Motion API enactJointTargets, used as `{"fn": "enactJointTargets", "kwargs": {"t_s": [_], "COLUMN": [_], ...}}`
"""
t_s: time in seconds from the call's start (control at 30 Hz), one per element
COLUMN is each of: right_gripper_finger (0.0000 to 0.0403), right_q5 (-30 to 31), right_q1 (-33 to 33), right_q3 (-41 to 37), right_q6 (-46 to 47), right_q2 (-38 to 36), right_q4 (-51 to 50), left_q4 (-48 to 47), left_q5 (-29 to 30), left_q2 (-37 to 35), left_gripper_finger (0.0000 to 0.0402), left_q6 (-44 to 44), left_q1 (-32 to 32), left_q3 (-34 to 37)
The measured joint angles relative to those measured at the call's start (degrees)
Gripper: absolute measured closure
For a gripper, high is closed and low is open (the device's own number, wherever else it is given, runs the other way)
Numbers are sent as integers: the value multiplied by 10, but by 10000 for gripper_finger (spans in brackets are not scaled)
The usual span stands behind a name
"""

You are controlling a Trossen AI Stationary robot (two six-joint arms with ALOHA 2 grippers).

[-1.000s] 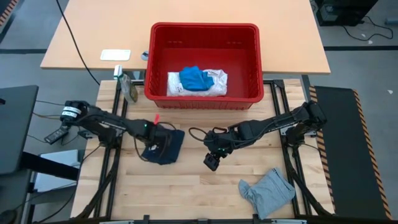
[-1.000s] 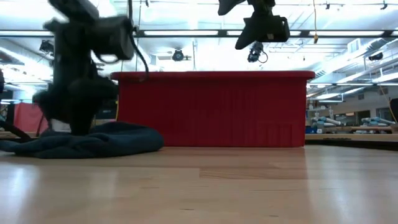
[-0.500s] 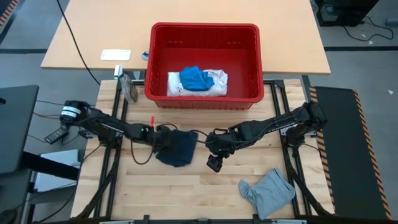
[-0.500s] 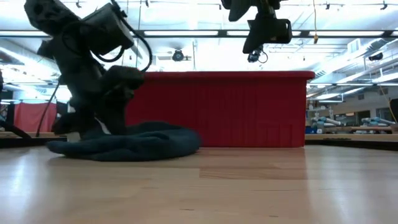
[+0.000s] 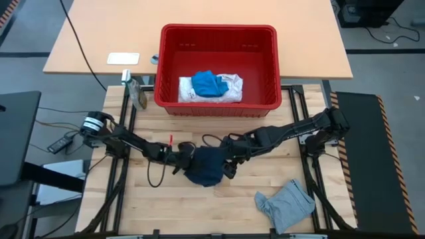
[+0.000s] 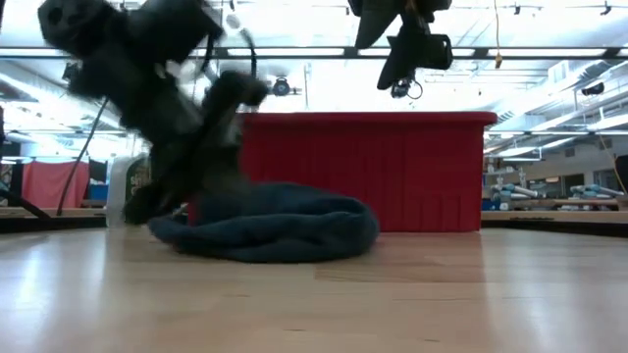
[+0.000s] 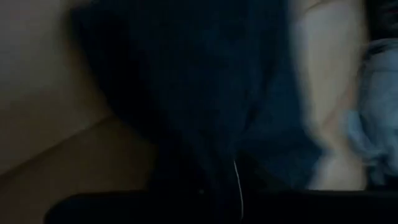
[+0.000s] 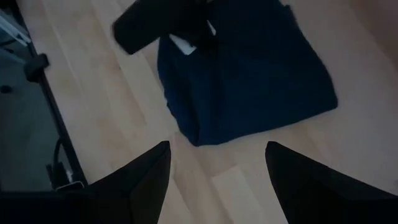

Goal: Fold laundry
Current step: Put the folded dark blue shorts into the red laundry bin

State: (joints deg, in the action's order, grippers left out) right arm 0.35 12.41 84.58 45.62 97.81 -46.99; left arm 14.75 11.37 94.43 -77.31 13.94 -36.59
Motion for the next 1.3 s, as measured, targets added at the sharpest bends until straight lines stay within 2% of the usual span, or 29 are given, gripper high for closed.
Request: {"fn": "enactJointTargets", "kwargs": {"t_s": [0.17,0.27,0.43,0.57,0.7,0.77,0.83,0.93,1.0,1.13,1.23,1.3], "right_gripper_finger": [135,135,135,135,135,135,135,135,135,135,135,135], "right_q5": [1,14,13,13,17,17,16,15,16,12,11,11], "right_q1": [-18,-37,-95,-152,-214,-241,-265,-303,-328,-367,-385,-393], "right_q3": [0,0,0,0,0,0,0,0,0,0,0,0], "right_q6": [-39,-69,-85,-109,-113,-107,-108,-113,-113,-110,-108,-107], "right_q2": [-42,-77,-137,-178,-202,-209,-212,-211,-209,-203,-202,-201], "right_q4": [-5,-6,-2,3,3,2,2,2,2,-7,-23,-35], "left_q4": [-18,-90,-206,-258,-299,-304,-301,-276,-277,-283,-290,-309], "left_q5": [43,50,45,22,-16,-54,-120,-206,-251,-316,-317,-277], "left_q2": [-92,-125,-148,-146,-144,-133,-115,-72,-38,39,86,118], "left_gripper_finger": [382,382,382,382,382,382,382,382,382,380,363,347], "left_q6": [73,128,232,346,436,466,475,476,475,480,481,477], "left_q1": [-22,-48,-105,-181,-302,-378,-457,-537,-561,-565,-560,-561], "left_q3": [-52,-100,-219,-318,-391,-413,-417,-417,-417,-417,-417,-418]}}
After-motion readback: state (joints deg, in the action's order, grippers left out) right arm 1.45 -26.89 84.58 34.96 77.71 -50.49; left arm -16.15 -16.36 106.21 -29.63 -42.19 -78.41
